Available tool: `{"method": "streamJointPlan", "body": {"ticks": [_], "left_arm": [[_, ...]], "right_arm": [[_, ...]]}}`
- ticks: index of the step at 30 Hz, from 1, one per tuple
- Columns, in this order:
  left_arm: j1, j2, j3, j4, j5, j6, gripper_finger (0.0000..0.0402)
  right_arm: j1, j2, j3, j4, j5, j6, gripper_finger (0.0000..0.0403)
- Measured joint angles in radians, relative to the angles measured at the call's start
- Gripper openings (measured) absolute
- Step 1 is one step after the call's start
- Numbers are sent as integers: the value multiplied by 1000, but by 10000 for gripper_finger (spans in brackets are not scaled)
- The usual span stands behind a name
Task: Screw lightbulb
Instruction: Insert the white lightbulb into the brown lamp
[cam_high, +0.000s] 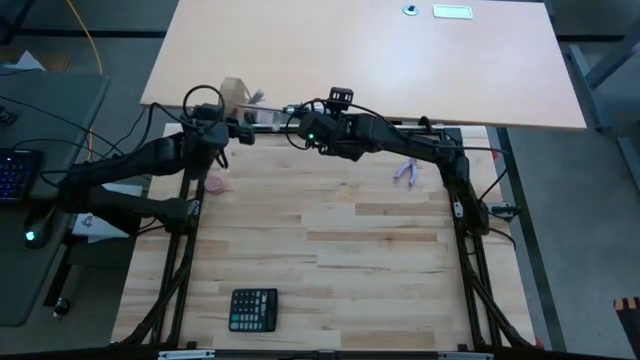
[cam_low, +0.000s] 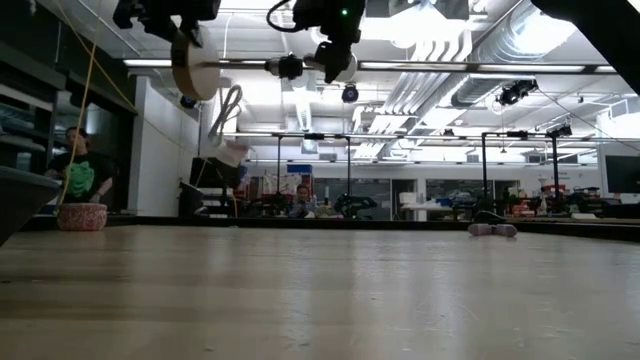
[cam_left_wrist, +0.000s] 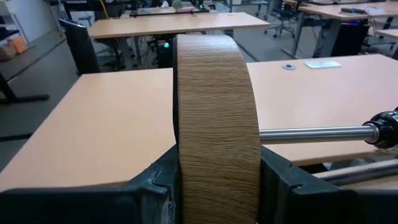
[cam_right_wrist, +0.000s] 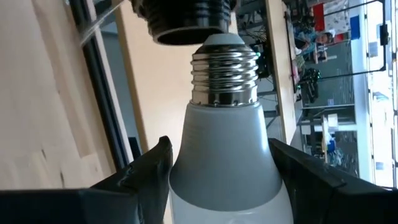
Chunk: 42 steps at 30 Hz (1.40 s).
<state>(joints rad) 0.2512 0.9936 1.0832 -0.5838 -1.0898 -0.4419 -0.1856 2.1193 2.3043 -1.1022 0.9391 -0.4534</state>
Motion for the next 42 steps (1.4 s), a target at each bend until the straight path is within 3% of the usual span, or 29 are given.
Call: {"method": "streamJointPlan", "body": {"ticks": [14, 31, 42], "left_arm": [[-3, 7, 0, 5, 34, 0, 121], [-3, 103, 0, 82, 20, 23, 121], [-26, 100, 0, 117, -14, 167, 121]], "right_arm": [[-5, 29, -1, -38, -5, 0, 232], [1, 31, -2, -54, 16, 4, 232], [9, 22, -2, -57, -114, 87, 232]]}}
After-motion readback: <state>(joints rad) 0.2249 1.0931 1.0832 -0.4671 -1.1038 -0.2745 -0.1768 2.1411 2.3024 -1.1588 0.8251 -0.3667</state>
